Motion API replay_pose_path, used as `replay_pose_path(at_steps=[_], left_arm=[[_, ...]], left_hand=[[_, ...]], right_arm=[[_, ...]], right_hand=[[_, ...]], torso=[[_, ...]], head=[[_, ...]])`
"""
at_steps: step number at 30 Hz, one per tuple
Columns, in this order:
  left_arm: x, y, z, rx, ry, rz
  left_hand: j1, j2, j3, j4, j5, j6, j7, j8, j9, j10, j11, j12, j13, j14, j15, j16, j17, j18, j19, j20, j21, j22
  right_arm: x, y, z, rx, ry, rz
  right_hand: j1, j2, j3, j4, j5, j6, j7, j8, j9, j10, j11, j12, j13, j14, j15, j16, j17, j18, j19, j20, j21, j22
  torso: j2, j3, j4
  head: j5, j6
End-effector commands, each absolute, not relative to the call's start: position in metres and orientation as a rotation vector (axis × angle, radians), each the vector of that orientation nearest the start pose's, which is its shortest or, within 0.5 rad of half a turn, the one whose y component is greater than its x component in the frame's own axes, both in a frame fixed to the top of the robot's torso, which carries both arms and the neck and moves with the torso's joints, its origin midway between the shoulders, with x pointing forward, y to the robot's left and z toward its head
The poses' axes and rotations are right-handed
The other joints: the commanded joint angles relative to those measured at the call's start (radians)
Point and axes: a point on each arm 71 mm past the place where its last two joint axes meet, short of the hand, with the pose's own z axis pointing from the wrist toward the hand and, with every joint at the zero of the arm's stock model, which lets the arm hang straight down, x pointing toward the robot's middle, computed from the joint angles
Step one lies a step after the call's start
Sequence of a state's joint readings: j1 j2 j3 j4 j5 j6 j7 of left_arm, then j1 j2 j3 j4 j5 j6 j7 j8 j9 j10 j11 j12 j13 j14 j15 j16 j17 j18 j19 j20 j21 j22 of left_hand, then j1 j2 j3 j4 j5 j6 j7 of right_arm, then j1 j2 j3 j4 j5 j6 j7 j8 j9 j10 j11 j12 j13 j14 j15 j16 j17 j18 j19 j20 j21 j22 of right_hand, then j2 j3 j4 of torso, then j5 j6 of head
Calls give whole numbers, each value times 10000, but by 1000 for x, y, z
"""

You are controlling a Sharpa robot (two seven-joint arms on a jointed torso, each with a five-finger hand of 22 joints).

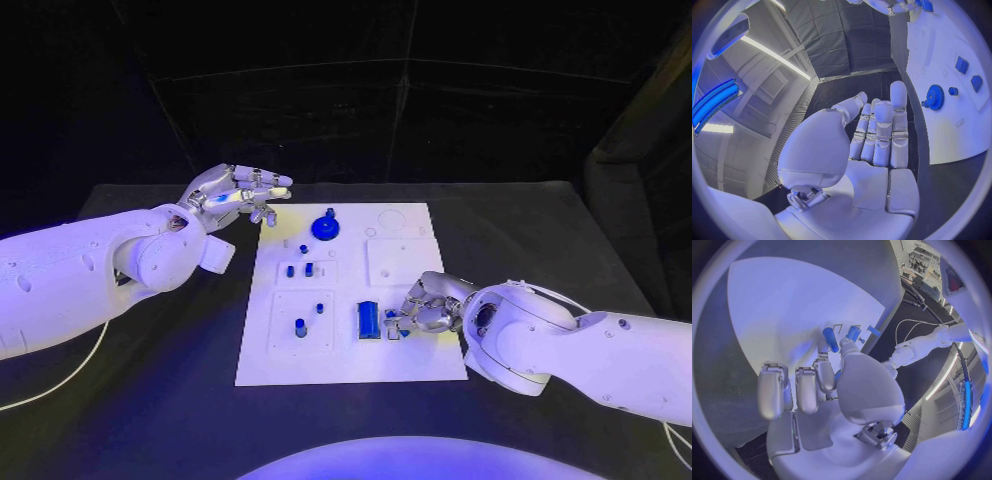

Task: Assemble the parts on the task board

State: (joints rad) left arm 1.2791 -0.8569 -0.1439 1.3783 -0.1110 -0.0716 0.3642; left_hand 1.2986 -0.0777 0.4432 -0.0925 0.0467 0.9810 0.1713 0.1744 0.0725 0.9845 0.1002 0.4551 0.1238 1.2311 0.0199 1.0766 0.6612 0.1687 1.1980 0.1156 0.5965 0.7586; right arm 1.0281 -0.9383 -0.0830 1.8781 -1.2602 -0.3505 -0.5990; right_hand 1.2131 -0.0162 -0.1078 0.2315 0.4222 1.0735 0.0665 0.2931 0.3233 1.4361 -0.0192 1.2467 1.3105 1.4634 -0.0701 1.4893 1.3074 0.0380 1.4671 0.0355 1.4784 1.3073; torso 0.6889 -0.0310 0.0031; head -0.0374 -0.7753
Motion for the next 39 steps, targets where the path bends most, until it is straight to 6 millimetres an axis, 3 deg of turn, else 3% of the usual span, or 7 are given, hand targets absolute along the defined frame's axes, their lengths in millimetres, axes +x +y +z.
replay_pose_path(at_steps=[1,8,13,19,26,31,39], left_arm=[[509,247,-183,-9355,15827,-15507],[509,247,-183,-9358,15834,-15501],[509,247,-183,-9360,15838,-15499],[509,247,-183,-9359,15843,-15502],[509,247,-183,-9365,15843,-15491],[509,247,-183,-9368,15849,-15487],[509,247,-183,-9375,15874,-15489]], left_hand=[[10,46,-54,-11,56,-59,36,25,-13,-78,25,32,12,-53,-15,-8,-10,143,7,19,-36,-12],[10,46,-54,-11,56,-59,36,25,-13,-78,25,32,12,-53,-15,-8,-10,143,7,19,-36,-12],[10,46,-54,-11,56,-59,36,25,-13,-78,25,32,12,-53,-15,-8,-10,143,7,19,-36,-12],[10,46,-54,-11,56,-59,36,25,-13,-78,25,32,12,-53,-15,-8,-10,143,7,19,-36,-12],[10,46,-54,-11,56,-59,36,25,-13,-78,25,32,12,-53,-15,-8,-10,143,7,19,-36,-12],[10,46,-54,-11,56,-59,36,25,-13,-78,25,32,12,-53,-15,-8,-10,143,7,19,-36,-12],[10,46,-54,-11,56,-59,36,25,-13,-78,25,32,12,-53,-15,-8,-10,143,7,19,-36,-12]], right_arm=[[374,-174,-255,2695,21060,5228],[373,-170,-254,2493,20966,5535],[372,-167,-252,2410,20915,5763],[372,-168,-251,2508,20801,5801],[373,-170,-251,2643,20702,5720],[374,-170,-252,2700,20636,5659],[375,-170,-252,2616,20590,5532]], right_hand=[[-141,19,-107,155,-355,78,-23,-38,37,20,71,-27,264,793,-84,12,1220,-54,451,-57,32,1295],[-255,91,-467,378,-1439,113,-48,-12,160,43,56,-10,315,797,-100,18,1235,-61,464,-73,48,1327],[-162,311,-456,411,-1276,249,-106,71,235,81,9,39,361,806,-129,41,1277,-66,476,-88,64,1354],[755,1118,137,-13,-1163,407,-251,162,343,148,-123,86,417,817,-239,72,1334,-85,515,-177,119,1438],[1303,1431,641,-414,-1320,395,-312,164,407,184,-184,81,442,819,-296,79,1351,-92,527,-237,135,1465],[1562,1488,1166,-710,-1673,337,-299,136,444,186,-180,39,441,819,-300,79,1356,-94,529,-257,135,1471],[1506,1438,1380,-761,-1756,325,-288,129,466,190,-170,22,444,818,-290,76,1354,-93,527,-250,131,1468]], torso=[[-8,-1,-5],[-7,6,-9],[-8,1,-7],[-1,2,-1],[-1,6,5],[1,-1,-3],[6,0,-6]], head=[[5,-6],[0,-2],[-19,6],[-32,14],[-35,12],[-28,5],[-42,-18]])
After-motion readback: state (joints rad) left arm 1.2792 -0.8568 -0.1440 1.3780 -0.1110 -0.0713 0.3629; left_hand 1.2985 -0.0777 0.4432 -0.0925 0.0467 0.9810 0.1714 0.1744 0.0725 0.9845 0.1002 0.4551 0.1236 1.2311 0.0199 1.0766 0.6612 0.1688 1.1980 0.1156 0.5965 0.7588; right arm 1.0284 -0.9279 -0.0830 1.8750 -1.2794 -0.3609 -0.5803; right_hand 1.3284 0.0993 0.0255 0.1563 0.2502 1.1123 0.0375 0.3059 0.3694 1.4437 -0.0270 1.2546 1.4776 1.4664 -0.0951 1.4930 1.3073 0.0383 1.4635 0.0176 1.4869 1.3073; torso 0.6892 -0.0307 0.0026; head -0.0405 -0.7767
